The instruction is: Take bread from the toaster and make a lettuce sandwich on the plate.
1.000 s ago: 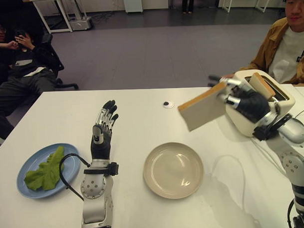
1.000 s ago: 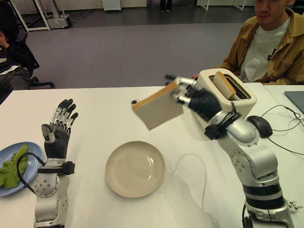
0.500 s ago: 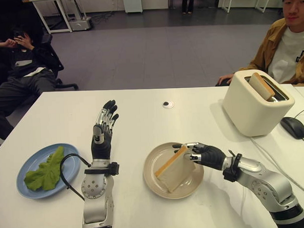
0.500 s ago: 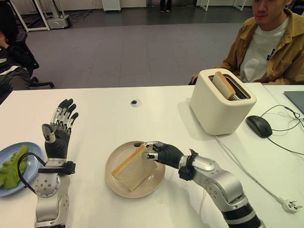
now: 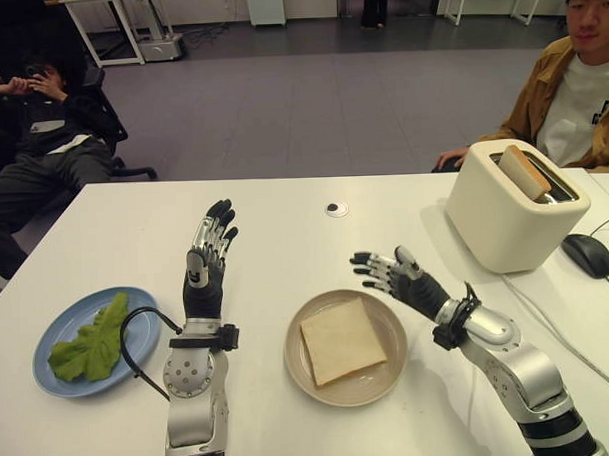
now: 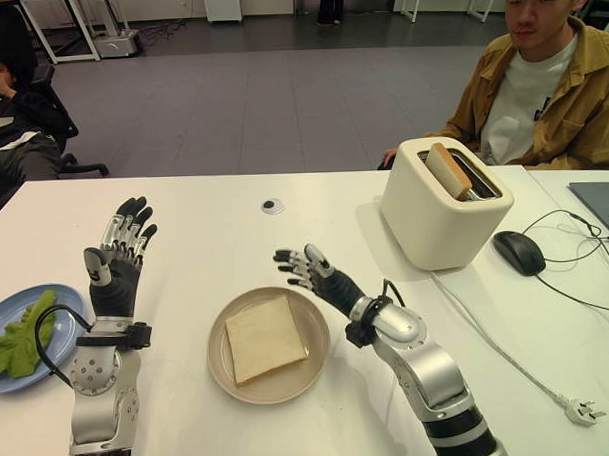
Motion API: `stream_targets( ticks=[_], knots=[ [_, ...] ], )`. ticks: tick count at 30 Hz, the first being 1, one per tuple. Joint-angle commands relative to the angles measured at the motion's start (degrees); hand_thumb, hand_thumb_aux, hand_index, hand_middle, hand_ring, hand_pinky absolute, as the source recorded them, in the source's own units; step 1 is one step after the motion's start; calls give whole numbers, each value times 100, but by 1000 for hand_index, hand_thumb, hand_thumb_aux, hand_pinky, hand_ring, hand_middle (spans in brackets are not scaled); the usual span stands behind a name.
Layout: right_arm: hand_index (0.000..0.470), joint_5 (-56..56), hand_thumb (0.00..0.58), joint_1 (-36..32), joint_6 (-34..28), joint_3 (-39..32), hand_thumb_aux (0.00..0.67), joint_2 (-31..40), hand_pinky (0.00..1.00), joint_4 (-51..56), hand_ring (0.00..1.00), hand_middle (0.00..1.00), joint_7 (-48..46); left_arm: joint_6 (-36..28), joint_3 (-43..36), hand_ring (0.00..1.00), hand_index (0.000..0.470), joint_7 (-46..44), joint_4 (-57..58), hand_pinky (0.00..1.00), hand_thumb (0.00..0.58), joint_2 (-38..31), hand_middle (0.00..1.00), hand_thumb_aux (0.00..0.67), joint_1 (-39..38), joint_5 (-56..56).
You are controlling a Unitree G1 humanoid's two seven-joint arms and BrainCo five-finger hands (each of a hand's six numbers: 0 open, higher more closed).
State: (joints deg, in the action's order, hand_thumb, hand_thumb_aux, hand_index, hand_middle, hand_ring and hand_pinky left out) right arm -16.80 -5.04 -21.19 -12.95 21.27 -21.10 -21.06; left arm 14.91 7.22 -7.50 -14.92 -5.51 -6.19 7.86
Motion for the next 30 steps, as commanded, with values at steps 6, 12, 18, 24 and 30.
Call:
stream_targets(
  ticks=[6, 12, 18, 24, 30],
  knots=[
    [0, 961, 0, -119, 1276, 293, 0, -91, 0, -64, 0, 0, 234, -39, 221, 0, 0, 2, -152, 0, 0, -264, 0, 0, -60, -130],
    [0, 820, 0, -114, 2020, 1075, 0, -687, 0, 391, 0, 0, 819, -310, 1645, 0, 0, -14, -97, 0, 0, -1831, 0, 0, -526, -1265],
    [0, 831, 0, 92, 2476, 1420, 0, -1211, 0, 846, 0, 0, 1291, -720, 1611, 0, 0, -85, 1268, 0, 0, -3535, 0, 0, -1176, -3507],
    [0, 822, 0, 190, 2500, 1440, 0, -1389, 0, 779, 0, 0, 1347, -1279, 1094, 0, 0, 37, 1882, 0, 0, -4323, 0, 0, -1336, -4908],
    [0, 786, 0, 279, 2442, 1497, 0, -1447, 0, 656, 0, 0, 1318, -1876, 843, 0, 0, 163, 2224, 0, 0, -4714, 0, 0, -1398, -5578]
  ],
)
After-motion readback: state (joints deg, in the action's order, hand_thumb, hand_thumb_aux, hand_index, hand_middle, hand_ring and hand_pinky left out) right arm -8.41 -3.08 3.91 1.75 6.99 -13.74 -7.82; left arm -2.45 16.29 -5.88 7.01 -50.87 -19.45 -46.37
